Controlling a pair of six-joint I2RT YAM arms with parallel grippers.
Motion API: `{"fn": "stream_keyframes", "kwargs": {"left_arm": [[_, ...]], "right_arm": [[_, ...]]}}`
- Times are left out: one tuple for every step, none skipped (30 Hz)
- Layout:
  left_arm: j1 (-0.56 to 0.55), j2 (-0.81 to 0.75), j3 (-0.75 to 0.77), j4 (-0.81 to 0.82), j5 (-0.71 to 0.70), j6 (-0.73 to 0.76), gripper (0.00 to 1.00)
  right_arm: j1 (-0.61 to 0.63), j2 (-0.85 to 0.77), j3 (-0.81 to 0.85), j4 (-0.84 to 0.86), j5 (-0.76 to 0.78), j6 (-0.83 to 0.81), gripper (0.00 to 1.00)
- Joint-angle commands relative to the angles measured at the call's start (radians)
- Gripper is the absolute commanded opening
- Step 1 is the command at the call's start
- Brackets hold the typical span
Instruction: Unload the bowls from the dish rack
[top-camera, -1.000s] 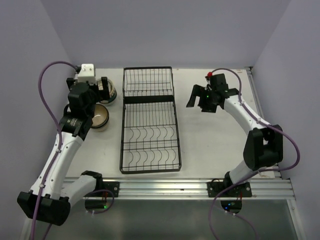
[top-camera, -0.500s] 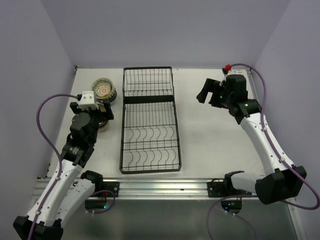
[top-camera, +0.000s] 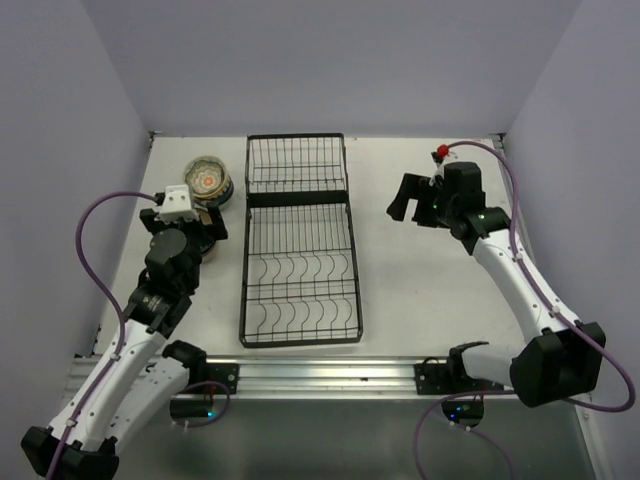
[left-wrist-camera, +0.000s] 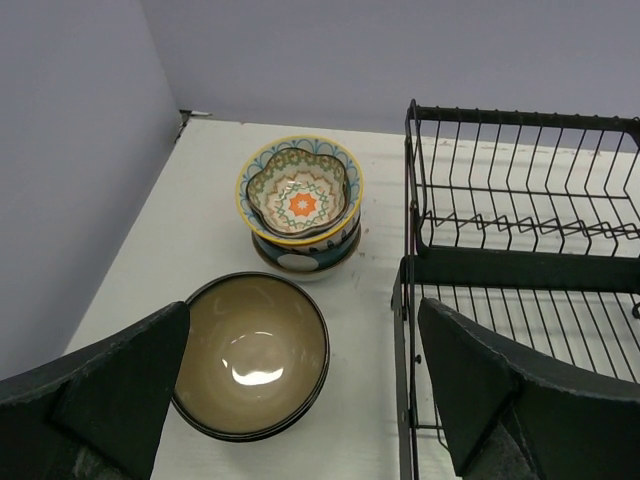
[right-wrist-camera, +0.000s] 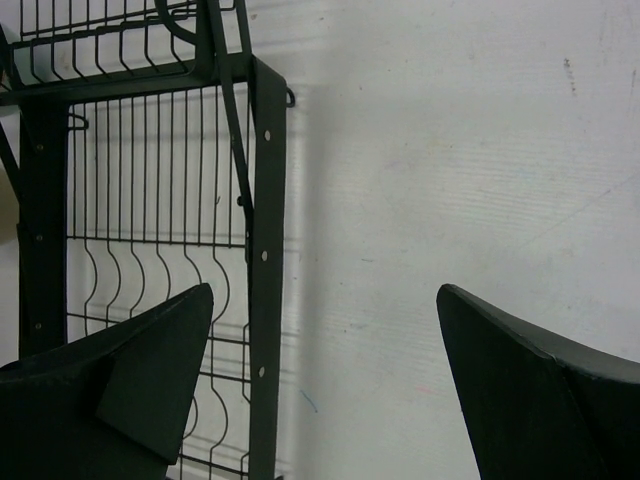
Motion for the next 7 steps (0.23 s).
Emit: {"fn": "stream_keyframes", "kwargs": {"left_arm": [[-0.004, 0.012, -0.006, 0.065, -0.046, 0.021, 1.0], [-0.004, 0.015, -0.006, 0.067, -0.047, 0.022, 1.0], [-0.003, 0.017, -0.007, 0.067, -0.051, 0.024, 1.0], [-0.004, 0.02, -0.007, 0.068, -0.052, 0.027, 1.0], [-0.004, 0.028, -0.006, 0.07, -0.057, 0.028, 1.0], [-0.004, 0.031, -0.003, 0.068, -0.057, 0.03, 1.0], [-0.004, 0.034, 0.0, 0.067, -0.057, 0.03, 1.0]], "right_arm": [[0.004, 0.018, -0.007, 0.093, -0.033, -0.018, 0.99], [0.004, 0.021, -0.007, 0.096, -0.038, -0.022, 0.99], [0.004, 0.024, -0.008, 0.105, -0.038, -0.024, 0.99], [0.004, 0.026, -0.007, 0.105, -0.034, -0.03, 0.98], [0.004, 0.023, -0.011, 0.105, -0.026, -0.032, 0.99], [0.004, 0.015, -0.02, 0.127, -0.014, -0.028, 0.99], [0.003, 0.014, -0.036, 0.136, -0.003, -0.028, 0.99]]}}
